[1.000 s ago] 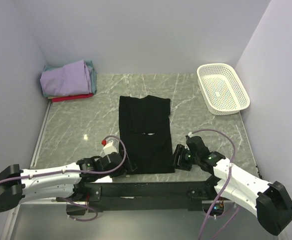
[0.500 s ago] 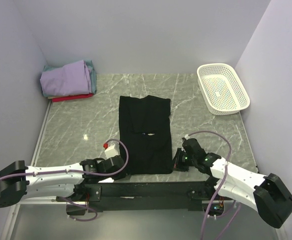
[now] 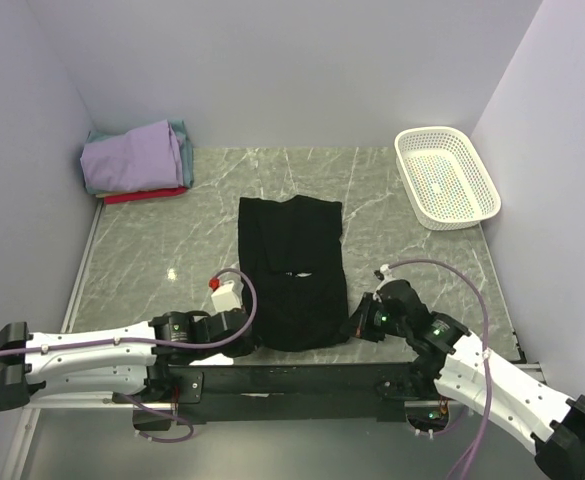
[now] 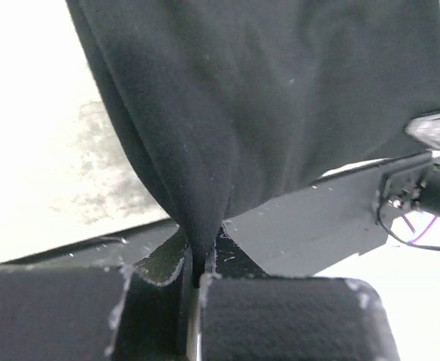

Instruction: Fold and stack the t-shirts

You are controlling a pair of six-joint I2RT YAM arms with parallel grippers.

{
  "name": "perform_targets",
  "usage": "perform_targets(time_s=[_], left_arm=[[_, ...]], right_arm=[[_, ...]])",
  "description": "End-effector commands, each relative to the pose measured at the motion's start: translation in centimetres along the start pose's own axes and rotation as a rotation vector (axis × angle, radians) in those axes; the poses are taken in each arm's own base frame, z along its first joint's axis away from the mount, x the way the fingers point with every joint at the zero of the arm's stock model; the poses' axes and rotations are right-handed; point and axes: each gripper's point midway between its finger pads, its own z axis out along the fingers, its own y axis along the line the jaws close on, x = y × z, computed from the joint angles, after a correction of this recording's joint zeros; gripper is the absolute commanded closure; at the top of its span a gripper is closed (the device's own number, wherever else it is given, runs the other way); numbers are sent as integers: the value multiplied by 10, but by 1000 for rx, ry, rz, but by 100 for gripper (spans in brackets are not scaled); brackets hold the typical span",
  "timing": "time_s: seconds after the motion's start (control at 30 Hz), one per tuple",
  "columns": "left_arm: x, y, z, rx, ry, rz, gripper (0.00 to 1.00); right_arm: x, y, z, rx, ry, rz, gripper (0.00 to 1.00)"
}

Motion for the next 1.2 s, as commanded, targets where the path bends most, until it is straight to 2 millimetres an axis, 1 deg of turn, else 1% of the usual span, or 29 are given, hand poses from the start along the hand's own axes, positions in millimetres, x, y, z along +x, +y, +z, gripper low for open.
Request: perform_targets(time_s=[0.0, 0.1, 0.2, 0.23, 0.27, 0.3, 0.33, 0.4, 0.43, 0.47, 0.5, 0.53, 0.57, 0.67, 0.7, 0.73, 0.77, 0.8, 0.83, 0.87, 0.9, 0.93, 0.97, 1.0, 1.03, 1.07, 1.1, 1.13, 1.17], left_arm=[[-9, -13, -16, 6, -28, 22, 99], [-12, -19, -22, 8, -43, 25, 99], [-25, -29, -32, 8, -81, 35, 99], [-33, -40, -39, 24, -100, 35, 99], [-39, -42, -42, 18, -126, 39, 99], [-42, -42, -44, 4, -134, 46, 99], [-49, -51, -48, 9, -152, 53, 99], [-60, -55, -50, -11, -189, 66, 99], [-66, -61, -51, -19, -201, 88, 99], [-71, -64, -50, -28, -212, 94, 99], [-82, -66, -49, -37, -239, 89, 99], [-90, -74, -49, -20, -260, 108, 99], [-95, -74, -44, -38, -271, 115, 99], [-127, -74, -34, -61, -324, 121, 99], [-147, -67, -31, -84, -358, 92, 99], [-155, -65, -29, -93, -367, 122, 99], [-169, -71, -27, -70, -396, 109, 99], [-189, -65, -27, -85, -428, 86, 99], [-200, -66, -23, -89, -441, 111, 99], [-208, -68, -19, -81, -444, 113, 99], [-228, -67, -17, -87, -478, 91, 99], [-239, -69, -7, -103, -476, 117, 99], [-245, -71, 0, -97, -463, 121, 99], [-261, -71, 4, -94, -484, 106, 99], [-267, -72, 19, -106, -465, 127, 99], [-270, -74, 26, -90, -447, 131, 99], [-283, -80, 30, -71, -464, 124, 99], [-285, -75, 47, -89, -439, 140, 99], [-289, -75, 53, -89, -433, 143, 99]], right_arm=[[-1, 8, -12, -12, -7, -9, 100], [-10, 17, -22, -11, -44, -30, 100], [-32, 34, -36, -3, -111, -71, 100], [-38, 36, -39, 9, -129, -91, 100], [-44, 39, -41, 17, -147, -105, 100], [-54, 50, -43, 15, -163, -123, 100], [-60, 54, -45, 22, -175, -154, 100], [-74, 59, -40, 59, -196, -181, 100], [-85, 71, -45, 49, -222, -215, 100], [-90, 77, -43, 47, -226, -233, 100], [-103, 82, -40, 76, -251, -243, 100], [-109, 84, -38, 87, -256, -281, 100], [-117, 89, -37, 94, -272, -298, 100], [-145, 96, -29, 151, -298, -347, 100], [-157, 101, -23, 159, -307, -352, 100], [-168, 99, -21, 173, -315, -360, 100], [-177, 104, -18, 159, -328, -363, 100], [-186, 104, -9, 170, -320, -365, 100], [-198, 100, -8, 186, -326, -363, 100], [-206, 97, 3, 193, -313, -364, 100], [-216, 102, 5, 187, -320, -365, 100], [-227, 96, 7, 204, -322, -362, 100], [-231, 92, 20, 207, -289, -361, 100], [-241, 97, 23, 198, -297, -364, 100], [-247, 94, 27, 206, -287, -370, 100], [-253, 84, 39, 225, -268, -357, 100], [-262, 89, 41, 213, -268, -362, 100], [-267, 89, 46, 209, -259, -358, 100], [-272, 81, 57, 222, -243, -347, 100]])
